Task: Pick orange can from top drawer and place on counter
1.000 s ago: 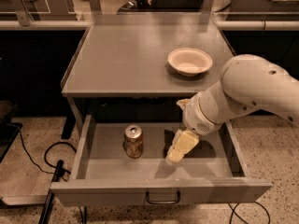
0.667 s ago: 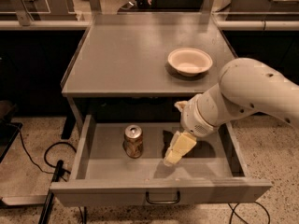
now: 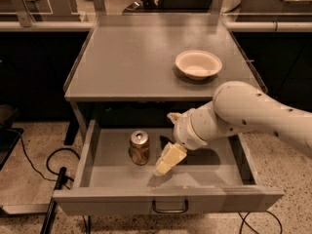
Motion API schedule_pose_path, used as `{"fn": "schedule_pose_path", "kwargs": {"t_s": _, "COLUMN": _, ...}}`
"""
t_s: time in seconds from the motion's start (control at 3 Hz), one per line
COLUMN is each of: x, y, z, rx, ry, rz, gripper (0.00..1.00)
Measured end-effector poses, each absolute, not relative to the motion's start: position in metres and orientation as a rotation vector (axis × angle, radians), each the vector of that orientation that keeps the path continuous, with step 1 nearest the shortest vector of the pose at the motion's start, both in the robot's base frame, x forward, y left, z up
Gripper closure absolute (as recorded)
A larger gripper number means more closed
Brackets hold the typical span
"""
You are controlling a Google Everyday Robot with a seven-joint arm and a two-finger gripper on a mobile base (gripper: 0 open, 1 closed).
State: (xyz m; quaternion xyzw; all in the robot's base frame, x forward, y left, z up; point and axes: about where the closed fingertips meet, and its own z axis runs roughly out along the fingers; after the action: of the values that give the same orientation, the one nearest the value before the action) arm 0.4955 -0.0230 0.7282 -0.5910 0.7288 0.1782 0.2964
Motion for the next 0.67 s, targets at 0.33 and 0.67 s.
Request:
{"fn": "schedule_pose_path", "kwargs": {"t_s": 0.33, "x": 0.495, "y": -0.023, "z": 0.728, "rx": -1.572, "ry": 1.938, "rz": 0.474, "gripper": 0.0}}
{"fn": "schedule_pose_path", "kwargs": {"t_s": 0.67, "x": 0.501, "y": -0.01, "z": 0.711, "rx": -1.55, "ry": 1.912, "rz": 0.518, "gripper": 0.0}}
